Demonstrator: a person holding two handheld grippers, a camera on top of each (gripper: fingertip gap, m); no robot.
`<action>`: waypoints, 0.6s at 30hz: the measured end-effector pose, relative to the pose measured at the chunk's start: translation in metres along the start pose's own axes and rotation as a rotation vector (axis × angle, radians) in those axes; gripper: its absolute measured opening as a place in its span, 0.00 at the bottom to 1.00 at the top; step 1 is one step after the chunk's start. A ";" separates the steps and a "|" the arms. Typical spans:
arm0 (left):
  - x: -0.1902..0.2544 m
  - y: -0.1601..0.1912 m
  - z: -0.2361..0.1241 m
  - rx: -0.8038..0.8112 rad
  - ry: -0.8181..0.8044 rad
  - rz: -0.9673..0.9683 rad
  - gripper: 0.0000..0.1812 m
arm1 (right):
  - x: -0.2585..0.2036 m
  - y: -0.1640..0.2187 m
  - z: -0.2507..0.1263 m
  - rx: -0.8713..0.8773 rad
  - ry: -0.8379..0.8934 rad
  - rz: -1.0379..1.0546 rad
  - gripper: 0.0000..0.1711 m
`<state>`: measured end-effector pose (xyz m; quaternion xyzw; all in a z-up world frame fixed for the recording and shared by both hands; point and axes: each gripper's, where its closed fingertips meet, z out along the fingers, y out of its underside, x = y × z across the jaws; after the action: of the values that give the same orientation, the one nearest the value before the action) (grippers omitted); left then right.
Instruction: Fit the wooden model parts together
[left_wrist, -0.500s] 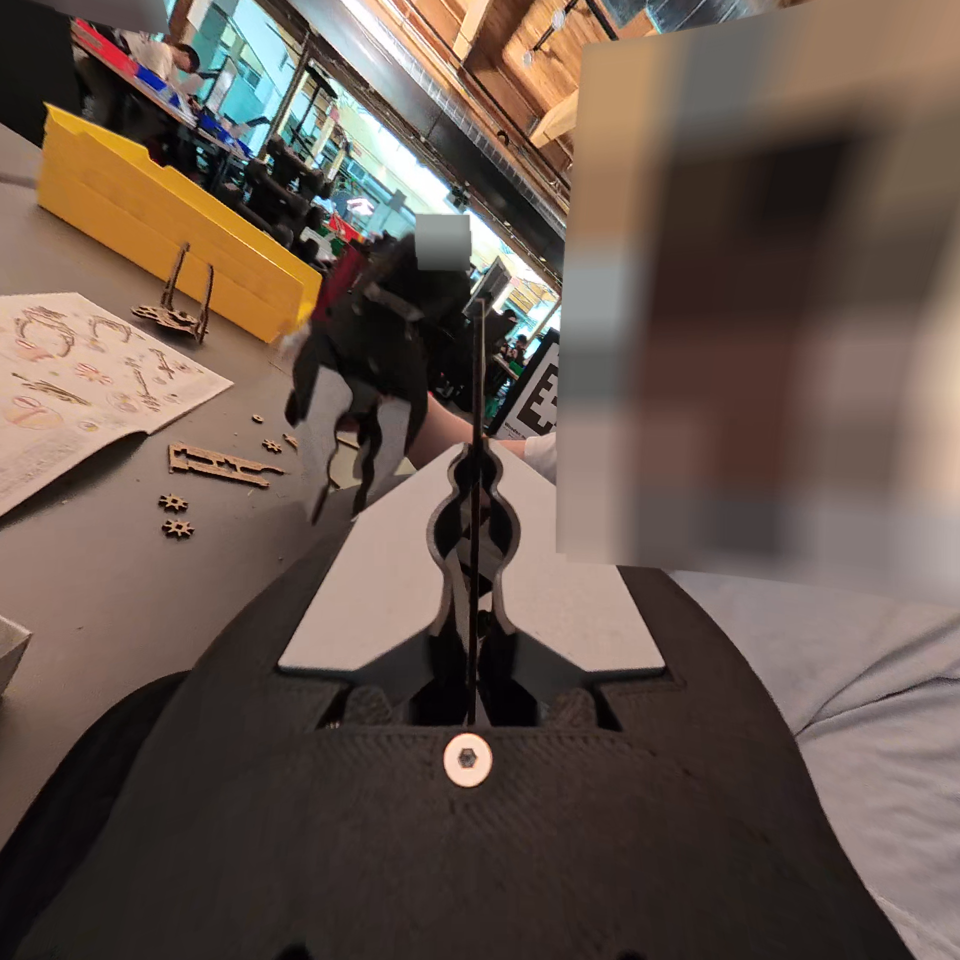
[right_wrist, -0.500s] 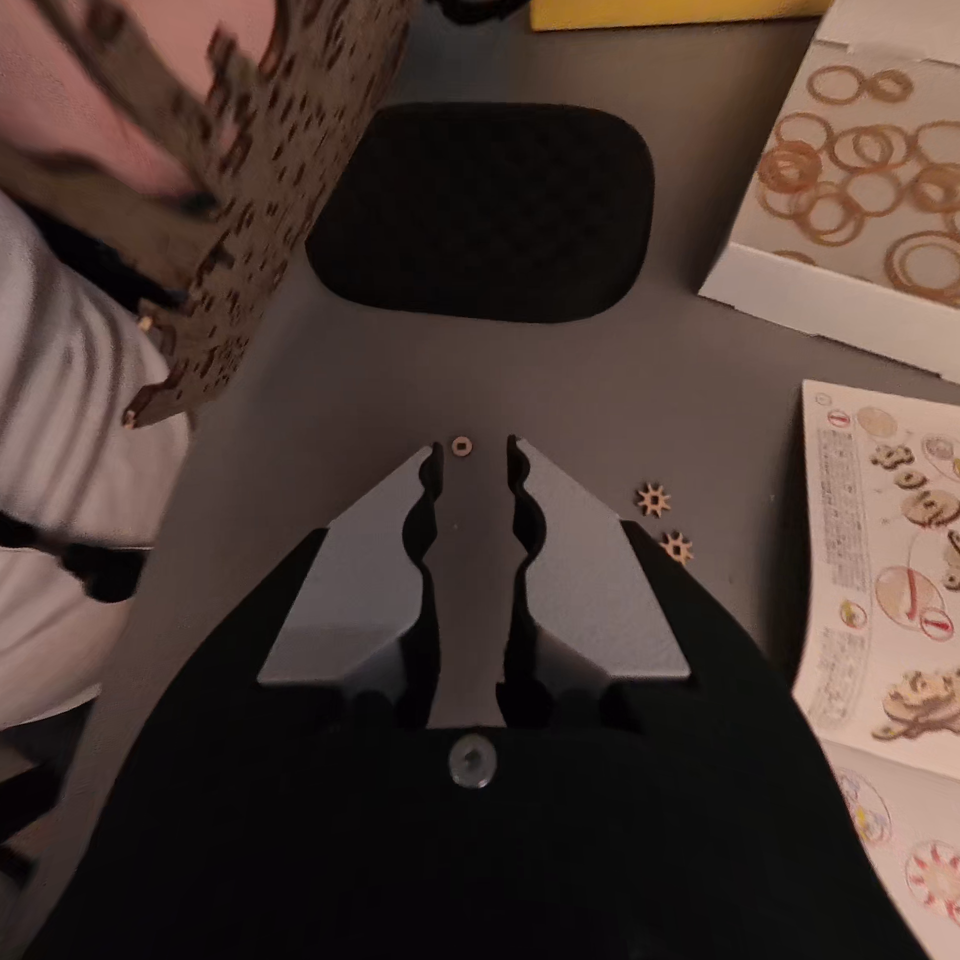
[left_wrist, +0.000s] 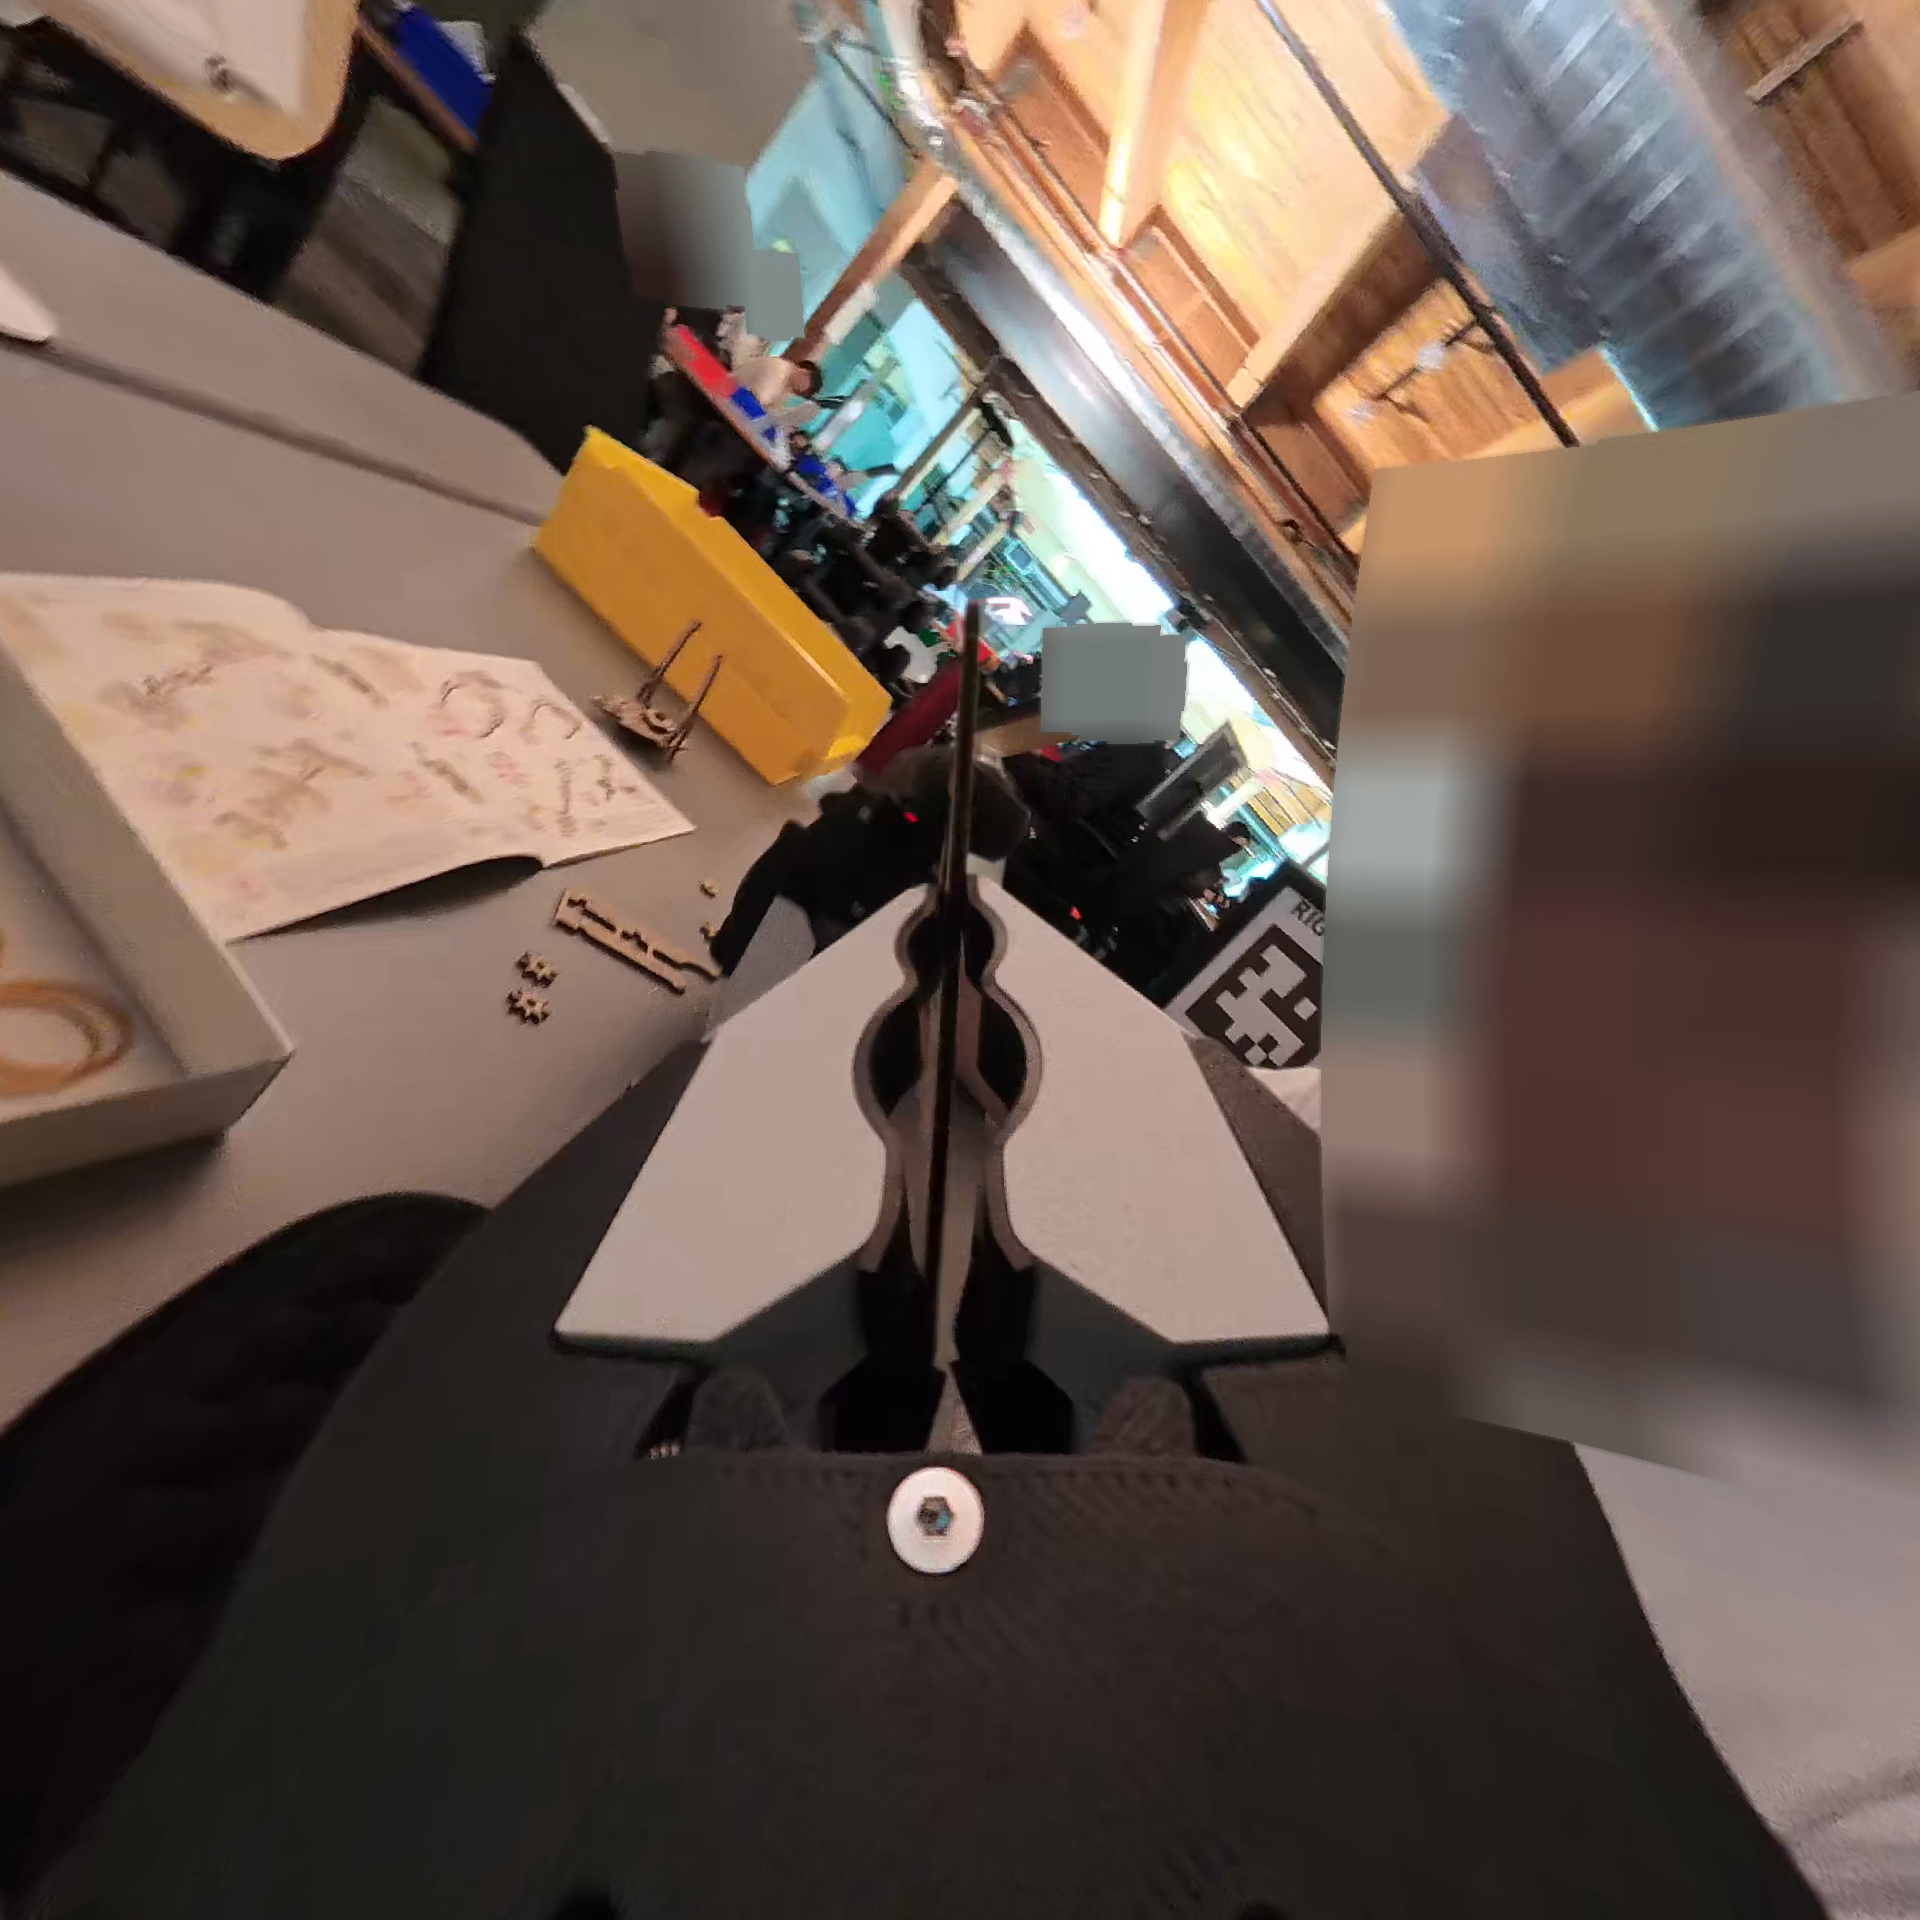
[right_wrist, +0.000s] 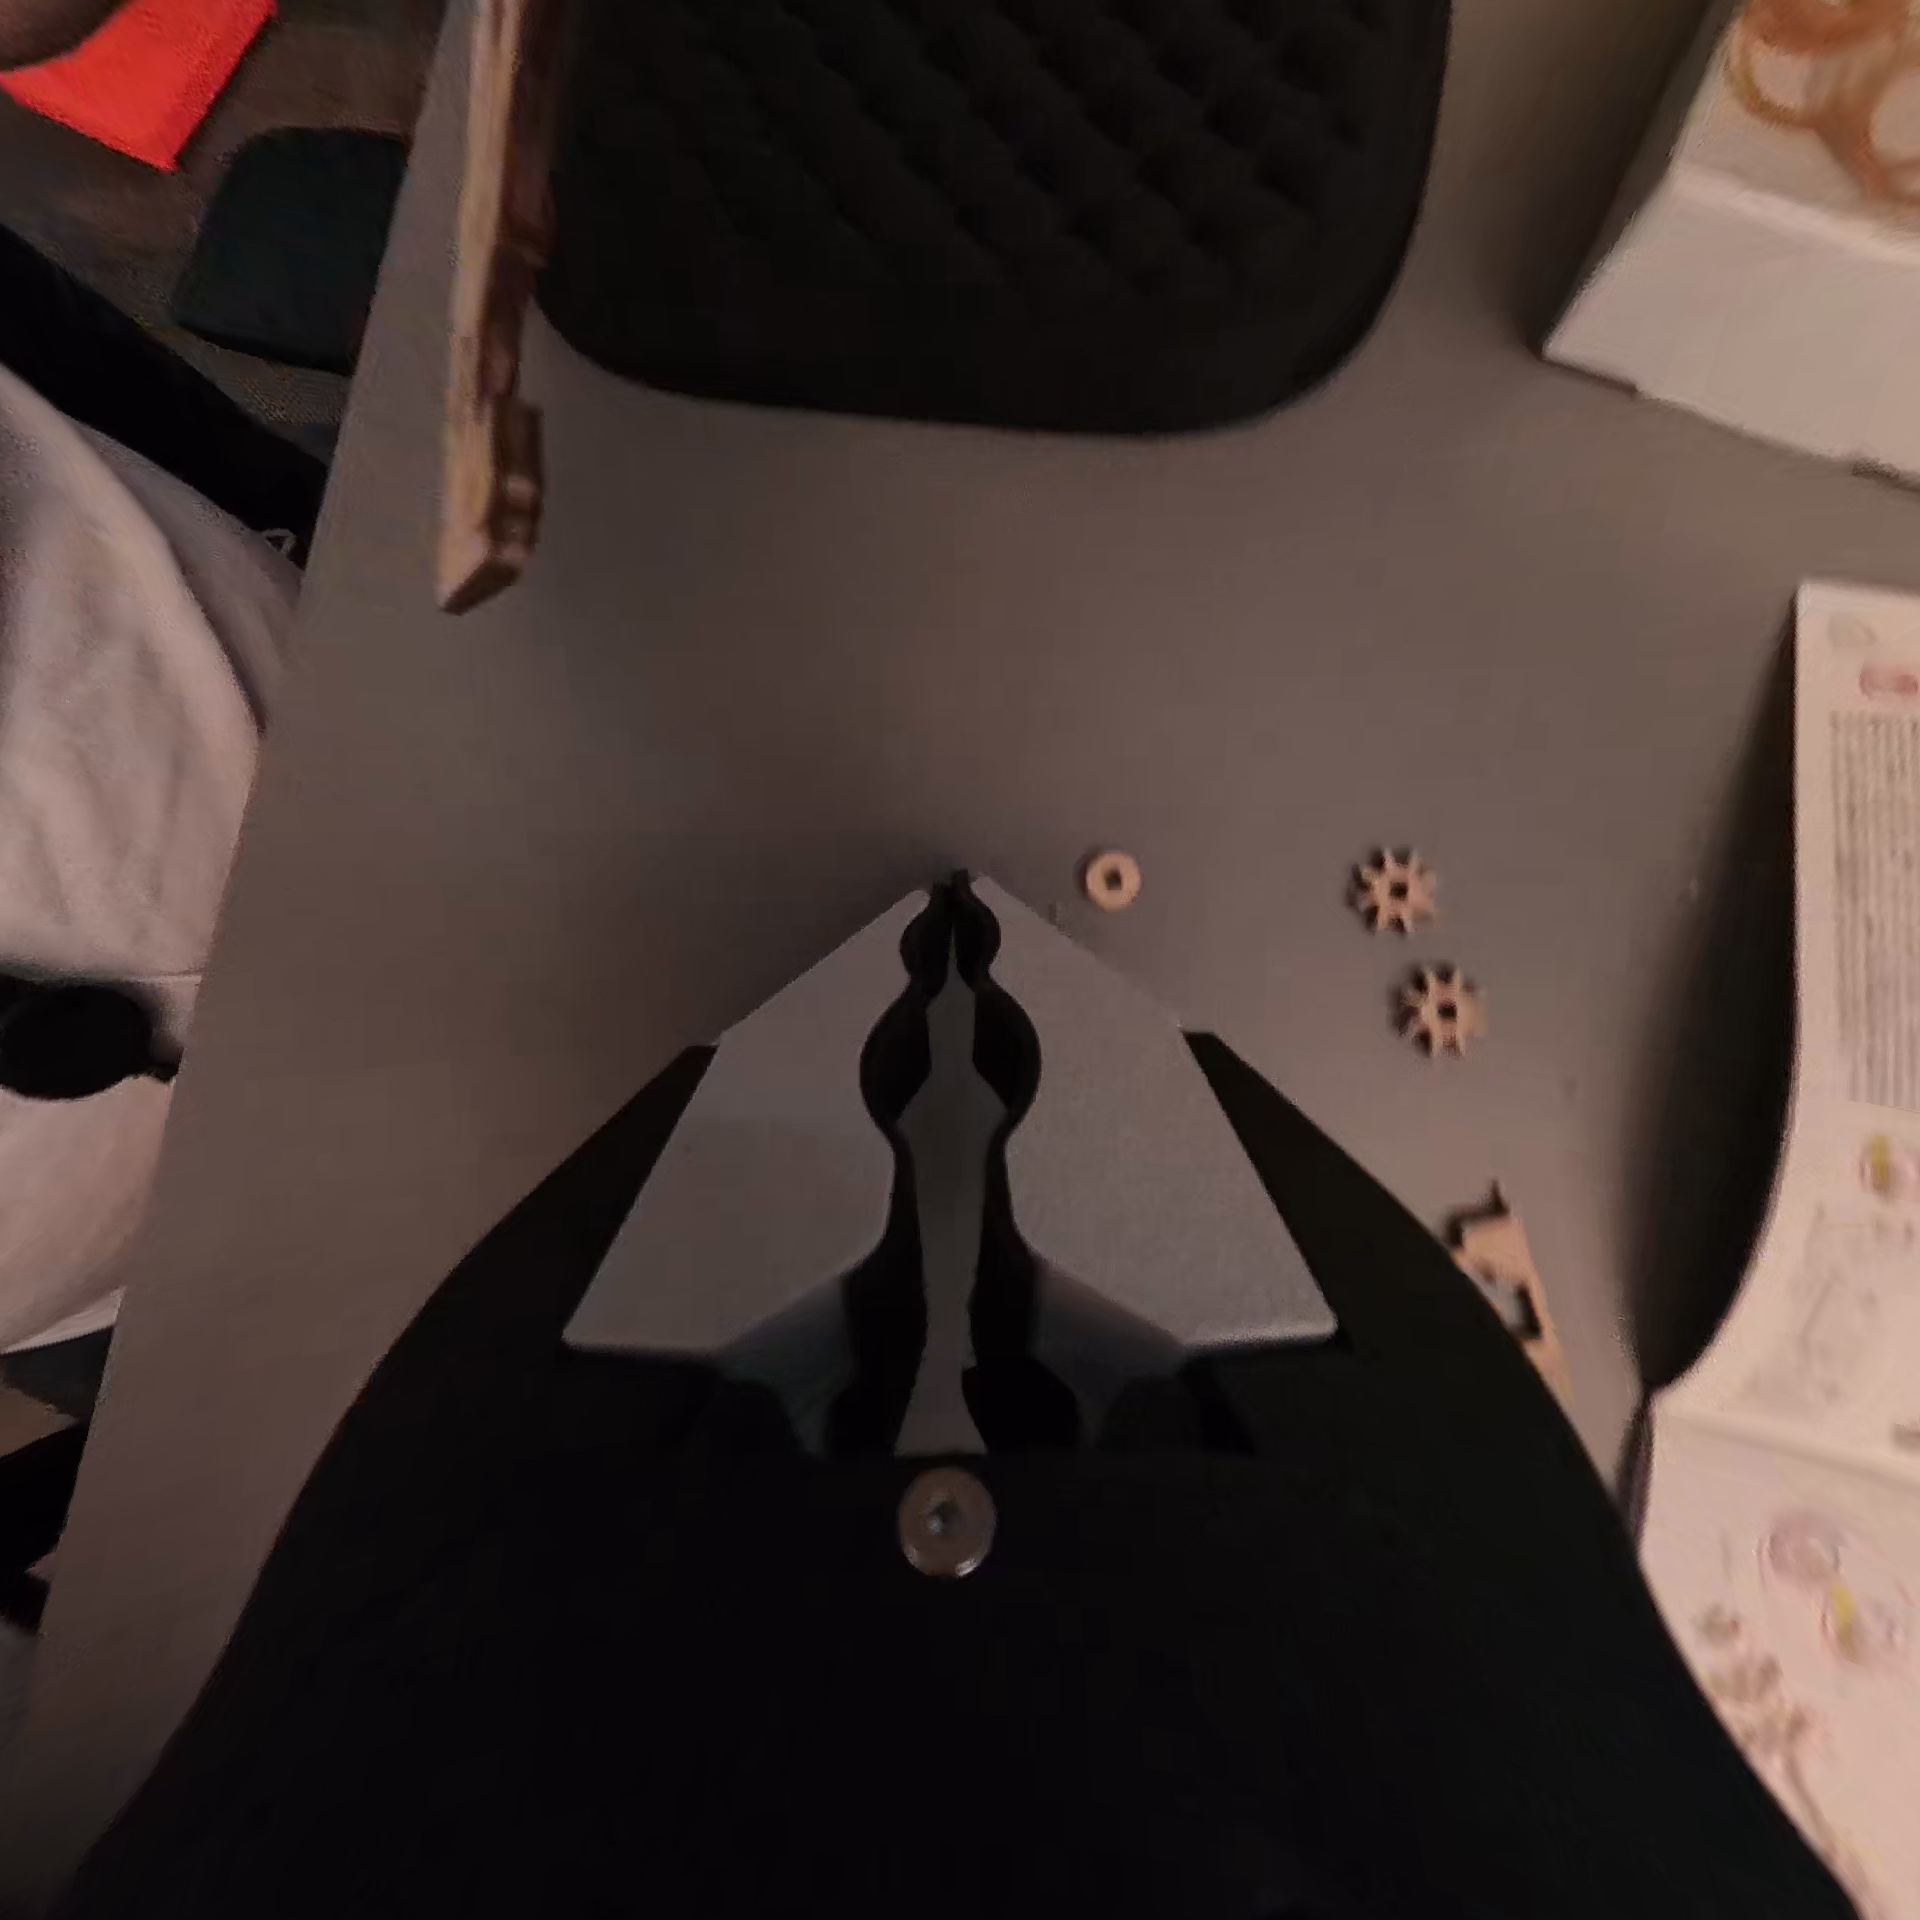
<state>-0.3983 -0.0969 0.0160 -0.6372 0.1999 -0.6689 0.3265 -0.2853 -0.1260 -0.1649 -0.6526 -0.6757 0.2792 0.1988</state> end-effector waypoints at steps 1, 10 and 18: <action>-0.003 0.004 0.001 0.000 -0.024 -0.023 0.01 | 0.002 0.008 -0.007 -0.001 0.005 0.027 0.00; -0.028 0.050 0.010 -0.021 -0.191 -0.216 0.00 | 0.016 -0.012 -0.037 0.251 0.083 0.032 0.09; -0.047 0.050 -0.005 0.052 -0.308 -0.254 0.00 | 0.025 -0.004 -0.001 0.086 0.029 0.048 0.00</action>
<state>-0.3955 -0.1008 -0.0525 -0.7435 0.0485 -0.6041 0.2826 -0.2893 -0.1007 -0.1637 -0.6634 -0.6443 0.3032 0.2300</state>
